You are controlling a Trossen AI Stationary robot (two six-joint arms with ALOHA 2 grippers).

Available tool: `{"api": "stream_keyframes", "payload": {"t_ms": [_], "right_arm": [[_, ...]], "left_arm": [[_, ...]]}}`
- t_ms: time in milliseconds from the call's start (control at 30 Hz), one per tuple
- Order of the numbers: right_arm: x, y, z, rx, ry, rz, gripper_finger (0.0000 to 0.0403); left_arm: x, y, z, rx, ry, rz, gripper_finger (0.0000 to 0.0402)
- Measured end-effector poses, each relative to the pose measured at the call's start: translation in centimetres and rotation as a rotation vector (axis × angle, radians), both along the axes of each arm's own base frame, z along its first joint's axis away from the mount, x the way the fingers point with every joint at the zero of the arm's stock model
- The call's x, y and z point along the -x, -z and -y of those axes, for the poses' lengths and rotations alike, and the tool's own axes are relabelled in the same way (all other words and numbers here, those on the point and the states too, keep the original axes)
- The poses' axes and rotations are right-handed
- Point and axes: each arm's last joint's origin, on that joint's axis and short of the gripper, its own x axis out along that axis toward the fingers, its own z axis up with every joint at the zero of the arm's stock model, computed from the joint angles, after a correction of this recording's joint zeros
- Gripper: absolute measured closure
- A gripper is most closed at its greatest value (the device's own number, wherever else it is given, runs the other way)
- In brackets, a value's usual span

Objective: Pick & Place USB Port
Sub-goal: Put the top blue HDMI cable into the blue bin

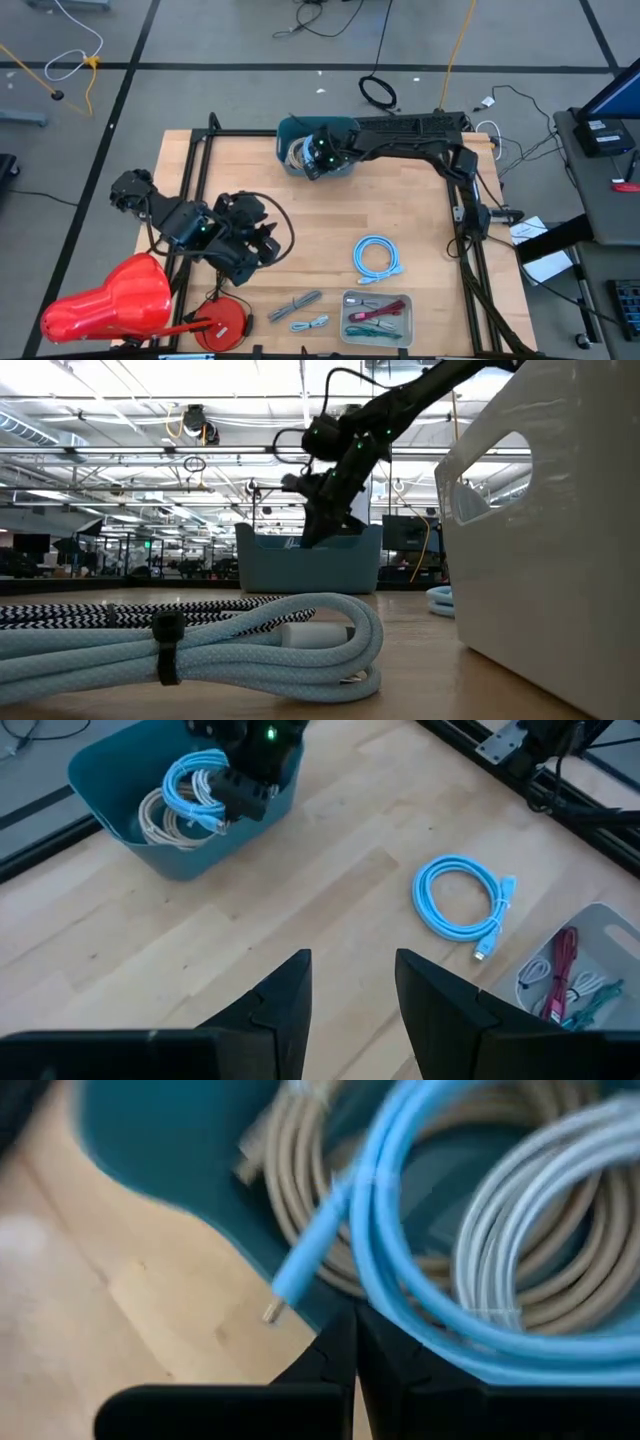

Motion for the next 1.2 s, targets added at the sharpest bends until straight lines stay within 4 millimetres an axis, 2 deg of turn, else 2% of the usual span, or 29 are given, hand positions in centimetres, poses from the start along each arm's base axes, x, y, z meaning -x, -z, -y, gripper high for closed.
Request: {"api": "stream_keyframes", "payload": {"t_ms": [200,433,600,733,1200], "right_arm": [[-0.2,1.2,0.1,-0.002,-0.008,-0.031,0.0403],[0.0,-0.4,0.2,0.073,0.034,0.004,0.0403],[0.2,-0.3,0.6,0.096,0.067,-0.017,0.0403],[0.4,-1.2,0.5,0.125,0.074,-0.013,0.0403],[0.6,-0.8,0.5,0.145,0.069,-0.058,0.0403]], "left_arm": [[0.1,0.0,0.1,0.004,-0.003,0.005,0.0254],[0.0,0.0,0.0,-0.005,0.0,0.001,0.0254],[0.0,0.0,-0.1,-0.016,0.004,-0.002,0.0254],[0.0,0.0,-0.1,-0.022,0.004,-0.001,0.0254],[0.0,0.0,-0.1,-0.025,0.004,0.0,0.0254]]}}
